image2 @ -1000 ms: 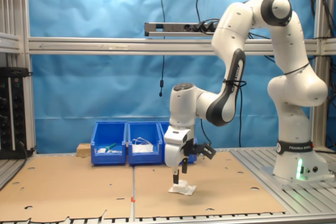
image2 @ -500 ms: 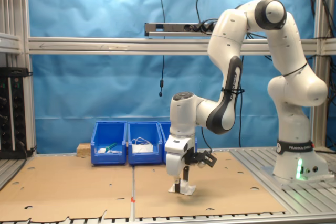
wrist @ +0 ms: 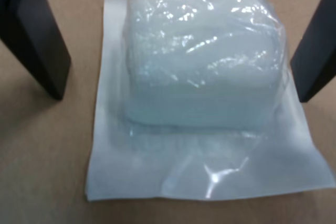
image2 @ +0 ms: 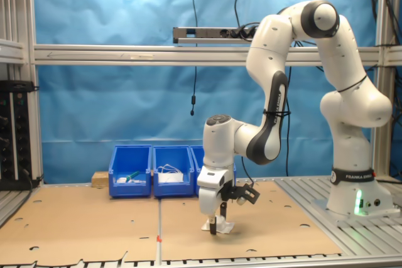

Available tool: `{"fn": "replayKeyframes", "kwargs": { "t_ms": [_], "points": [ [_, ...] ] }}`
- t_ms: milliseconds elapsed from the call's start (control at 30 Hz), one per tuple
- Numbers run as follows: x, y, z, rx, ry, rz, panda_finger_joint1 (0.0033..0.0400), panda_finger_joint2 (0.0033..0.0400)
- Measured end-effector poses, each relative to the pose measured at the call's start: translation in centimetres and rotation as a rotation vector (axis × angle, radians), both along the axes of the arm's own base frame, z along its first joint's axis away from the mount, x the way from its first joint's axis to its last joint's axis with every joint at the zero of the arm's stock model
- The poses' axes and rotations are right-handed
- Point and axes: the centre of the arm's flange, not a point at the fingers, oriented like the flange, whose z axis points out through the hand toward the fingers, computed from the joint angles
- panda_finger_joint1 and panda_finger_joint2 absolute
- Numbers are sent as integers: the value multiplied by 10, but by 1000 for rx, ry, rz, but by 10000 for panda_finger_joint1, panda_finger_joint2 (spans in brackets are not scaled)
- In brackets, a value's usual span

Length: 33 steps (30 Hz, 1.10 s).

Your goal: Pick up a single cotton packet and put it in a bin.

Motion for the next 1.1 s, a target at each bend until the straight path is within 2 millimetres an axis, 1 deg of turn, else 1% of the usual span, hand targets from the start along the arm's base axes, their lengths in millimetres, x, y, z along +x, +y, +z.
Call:
{"fn": "replayKeyframes", "kwargs": {
  "t_ms": [467, 1100],
  "points": [
    [7, 0, 2, 5, -19, -2, 400, 400],
    [7, -1, 2, 5, -19, -4, 400, 400]
  ]
}}
